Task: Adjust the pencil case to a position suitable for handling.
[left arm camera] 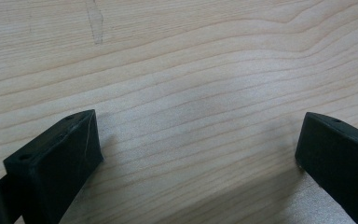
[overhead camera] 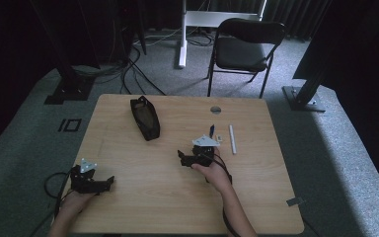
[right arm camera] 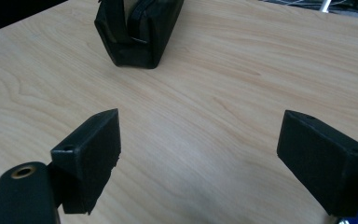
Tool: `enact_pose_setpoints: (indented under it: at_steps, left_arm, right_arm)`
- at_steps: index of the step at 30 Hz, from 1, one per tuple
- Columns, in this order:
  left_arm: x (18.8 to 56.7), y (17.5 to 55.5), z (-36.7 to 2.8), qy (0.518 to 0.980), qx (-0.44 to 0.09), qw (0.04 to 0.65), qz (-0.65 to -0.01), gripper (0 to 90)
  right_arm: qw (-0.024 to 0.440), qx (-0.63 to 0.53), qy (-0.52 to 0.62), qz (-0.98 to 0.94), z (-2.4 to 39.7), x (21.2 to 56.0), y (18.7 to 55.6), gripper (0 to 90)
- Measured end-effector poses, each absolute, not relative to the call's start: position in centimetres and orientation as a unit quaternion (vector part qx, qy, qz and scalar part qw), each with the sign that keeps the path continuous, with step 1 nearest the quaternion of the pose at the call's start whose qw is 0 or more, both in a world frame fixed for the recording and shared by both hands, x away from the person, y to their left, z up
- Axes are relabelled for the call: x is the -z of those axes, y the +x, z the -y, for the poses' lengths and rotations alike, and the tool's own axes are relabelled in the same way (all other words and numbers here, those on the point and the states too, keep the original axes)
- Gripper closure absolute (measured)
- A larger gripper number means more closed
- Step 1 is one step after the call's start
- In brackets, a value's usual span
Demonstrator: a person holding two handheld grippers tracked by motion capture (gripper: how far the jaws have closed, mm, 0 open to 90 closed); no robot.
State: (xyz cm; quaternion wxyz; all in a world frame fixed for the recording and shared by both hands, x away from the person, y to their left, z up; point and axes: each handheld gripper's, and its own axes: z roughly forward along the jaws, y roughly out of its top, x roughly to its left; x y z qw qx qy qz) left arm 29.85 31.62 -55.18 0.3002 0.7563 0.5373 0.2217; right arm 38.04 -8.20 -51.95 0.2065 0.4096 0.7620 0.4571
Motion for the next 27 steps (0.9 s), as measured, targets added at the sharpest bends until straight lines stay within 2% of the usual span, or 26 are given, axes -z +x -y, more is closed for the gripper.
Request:
enact_pose_setpoints:
  at_steps: [27]
  left_arm:
    - [55.2, 29.8, -31.6, 0.757, -0.222, 0.3, -0.537, 0.3]
  right_arm:
    - [0.212, -0.467, 0.386, -0.767, 0.5, 51.6, 40.4, 13.2]
